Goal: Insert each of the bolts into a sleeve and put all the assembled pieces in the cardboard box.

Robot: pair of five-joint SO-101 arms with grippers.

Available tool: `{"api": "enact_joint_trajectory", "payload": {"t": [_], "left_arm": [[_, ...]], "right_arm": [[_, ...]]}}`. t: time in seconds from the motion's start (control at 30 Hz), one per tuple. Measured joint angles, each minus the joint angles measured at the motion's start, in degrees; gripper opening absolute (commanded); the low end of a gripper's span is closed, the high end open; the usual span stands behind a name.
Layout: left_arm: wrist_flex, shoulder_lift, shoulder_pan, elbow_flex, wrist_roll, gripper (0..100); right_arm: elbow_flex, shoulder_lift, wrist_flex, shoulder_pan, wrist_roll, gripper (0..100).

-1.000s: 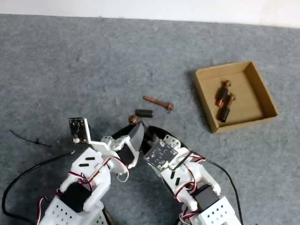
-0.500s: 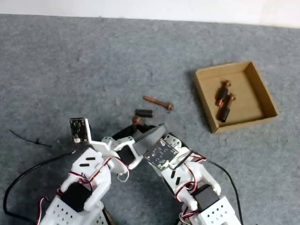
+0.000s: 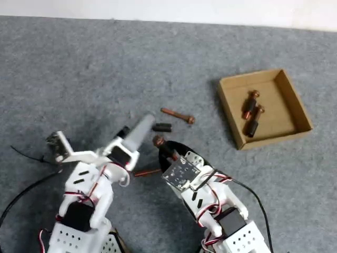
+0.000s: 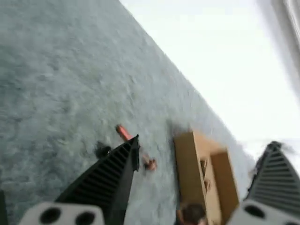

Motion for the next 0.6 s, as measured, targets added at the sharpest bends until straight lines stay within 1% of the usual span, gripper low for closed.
{"api": "enact_joint_trajectory", "payload": {"t": [0.03,0.1,0.17,0.3,0.33,0.43,0.6], "left_arm": [[-0.18,0.0,-1.41,0.0,0.97,37],[-0.18,0.0,-2.73,0.0,2.29,31],[-0.18,0.0,-2.81,0.0,2.46,23],[-0.18,0.0,-3.43,0.0,2.64,2],[-0.18,0.0,-3.6,0.0,2.64,0],[-0.18,0.0,-3.34,0.0,1.32,4],[-0.7,0.0,-3.34,0.0,-4.57,5]], "right_arm": [[0.0,0.0,0.0,0.53,0.0,0.5],[0.0,0.0,-0.09,2.02,0.0,0.5],[0.0,0.0,-1.14,3.96,0.0,0.5],[0.0,0.0,-3.34,7.74,-0.35,0.5],[0.0,0.0,-3.87,8.44,-1.41,0.5],[0.0,0.0,-5.8,11.34,-5.54,0.5],[0.0,0.0,-8.79,16.7,-9.23,0.5]]}}
